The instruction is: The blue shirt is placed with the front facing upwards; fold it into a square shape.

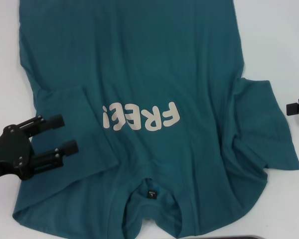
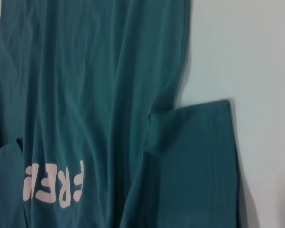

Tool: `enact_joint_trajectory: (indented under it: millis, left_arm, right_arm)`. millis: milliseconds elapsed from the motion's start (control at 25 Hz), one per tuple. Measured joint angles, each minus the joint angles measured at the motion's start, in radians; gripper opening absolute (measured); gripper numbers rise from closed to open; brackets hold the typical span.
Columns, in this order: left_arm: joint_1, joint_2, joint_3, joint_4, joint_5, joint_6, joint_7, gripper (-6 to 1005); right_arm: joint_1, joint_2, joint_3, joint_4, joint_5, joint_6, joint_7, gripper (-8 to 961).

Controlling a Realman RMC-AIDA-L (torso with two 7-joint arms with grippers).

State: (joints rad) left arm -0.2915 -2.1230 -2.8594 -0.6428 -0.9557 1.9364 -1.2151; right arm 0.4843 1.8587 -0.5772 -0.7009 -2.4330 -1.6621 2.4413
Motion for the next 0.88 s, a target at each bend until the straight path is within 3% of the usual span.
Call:
enact_joint_trajectory:
  millis: [880]
  left_arm:
    - [0.001, -0.001, -0.004, -0.002, -0.008, -0.005, 0.000, 813]
  right_arm:
    - [0.018, 0.026, -0.004, 0.003, -0.021, 0.043, 0.001, 895]
